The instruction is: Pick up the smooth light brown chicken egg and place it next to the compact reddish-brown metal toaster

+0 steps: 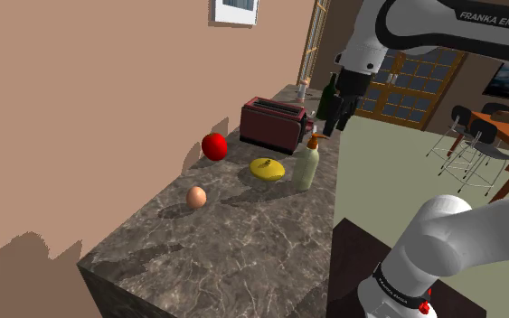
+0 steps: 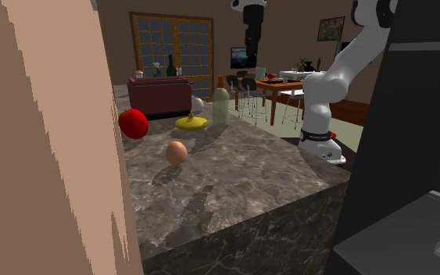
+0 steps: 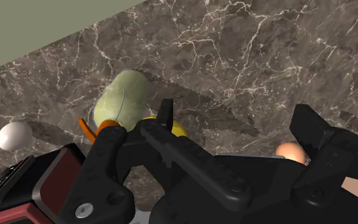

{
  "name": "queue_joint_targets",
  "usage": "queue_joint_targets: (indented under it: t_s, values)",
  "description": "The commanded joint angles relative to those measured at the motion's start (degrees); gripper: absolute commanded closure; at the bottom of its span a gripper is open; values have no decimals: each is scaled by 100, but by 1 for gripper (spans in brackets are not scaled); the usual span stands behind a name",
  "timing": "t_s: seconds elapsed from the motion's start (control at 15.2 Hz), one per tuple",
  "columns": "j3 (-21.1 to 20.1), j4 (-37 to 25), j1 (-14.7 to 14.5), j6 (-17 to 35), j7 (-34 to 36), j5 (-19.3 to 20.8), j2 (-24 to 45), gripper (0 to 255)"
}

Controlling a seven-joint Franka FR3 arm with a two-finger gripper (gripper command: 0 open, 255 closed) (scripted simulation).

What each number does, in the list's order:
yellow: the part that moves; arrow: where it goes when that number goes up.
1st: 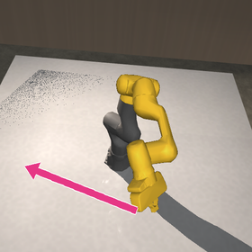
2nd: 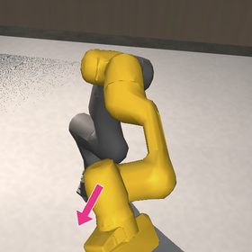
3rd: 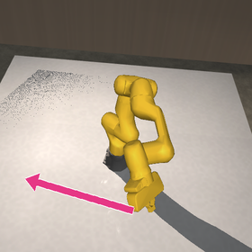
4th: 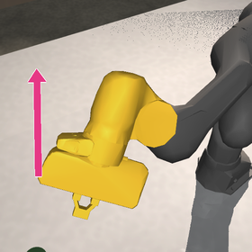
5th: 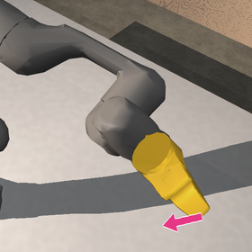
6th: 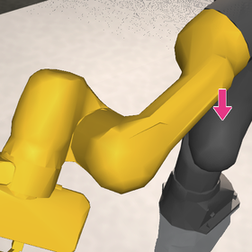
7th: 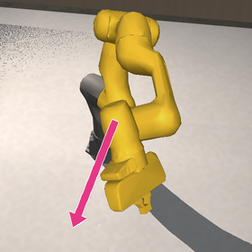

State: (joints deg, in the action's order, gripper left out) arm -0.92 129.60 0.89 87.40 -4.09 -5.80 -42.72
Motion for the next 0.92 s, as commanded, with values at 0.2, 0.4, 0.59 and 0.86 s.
queue_joint_targets:
  t_s: [0.2,0.4,0.59,0.86]
  values:
    - [-251,336,-42,568,334,-229,114,0]
    - [-510,597,-90,1155,654,-447,312,0]
    - [-778,780,-136,1757,964,-647,595,0]
    - [-1138,896,-188,2571,1371,-864,1102,0]
